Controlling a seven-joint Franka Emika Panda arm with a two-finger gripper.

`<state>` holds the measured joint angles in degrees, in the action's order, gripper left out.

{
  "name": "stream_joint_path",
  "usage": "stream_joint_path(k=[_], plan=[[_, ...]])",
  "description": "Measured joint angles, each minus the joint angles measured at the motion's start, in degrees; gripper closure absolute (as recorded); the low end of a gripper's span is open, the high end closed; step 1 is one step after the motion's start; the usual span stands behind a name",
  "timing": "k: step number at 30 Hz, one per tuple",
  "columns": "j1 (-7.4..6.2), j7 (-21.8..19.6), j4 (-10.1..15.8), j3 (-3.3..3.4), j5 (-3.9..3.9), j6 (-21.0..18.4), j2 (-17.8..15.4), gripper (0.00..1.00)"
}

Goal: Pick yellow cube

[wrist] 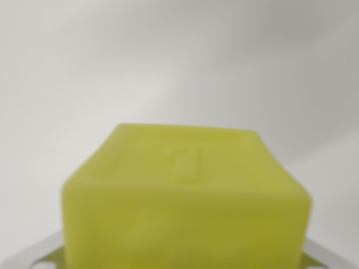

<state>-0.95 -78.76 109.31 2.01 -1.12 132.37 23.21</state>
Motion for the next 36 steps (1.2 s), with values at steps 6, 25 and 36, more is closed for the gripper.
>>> stream_joint_path(k=[6, 25, 36], plan=[[0.01, -0.1, -0.5, 0.0, 0.09, -1.8, -1.3, 1.0], [0.02, -0.2, -2.6, 0.0, 0.31, -7.6, -5.0, 1.0], [0.03, -0.2, -3.5, 0.0, 0.37, -9.5, -6.0, 1.0]])
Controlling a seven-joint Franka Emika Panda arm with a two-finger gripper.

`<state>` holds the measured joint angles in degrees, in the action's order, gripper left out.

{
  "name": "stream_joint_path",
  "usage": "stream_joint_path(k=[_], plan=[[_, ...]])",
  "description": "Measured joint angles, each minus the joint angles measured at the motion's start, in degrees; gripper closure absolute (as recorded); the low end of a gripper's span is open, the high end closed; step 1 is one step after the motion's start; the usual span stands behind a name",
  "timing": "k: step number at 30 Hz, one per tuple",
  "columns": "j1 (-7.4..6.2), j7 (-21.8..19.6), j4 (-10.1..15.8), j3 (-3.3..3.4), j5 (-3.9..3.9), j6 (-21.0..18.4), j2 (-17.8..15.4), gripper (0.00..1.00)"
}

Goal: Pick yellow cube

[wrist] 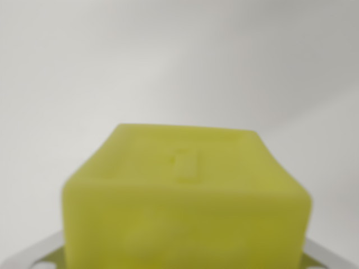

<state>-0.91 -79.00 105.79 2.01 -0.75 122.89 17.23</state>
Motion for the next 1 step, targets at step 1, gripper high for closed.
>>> stream_joint_path(k=[1], plan=[[0.0, 0.0, 0.0, 0.0, 0.0, 0.0, 0.0, 1.0]])
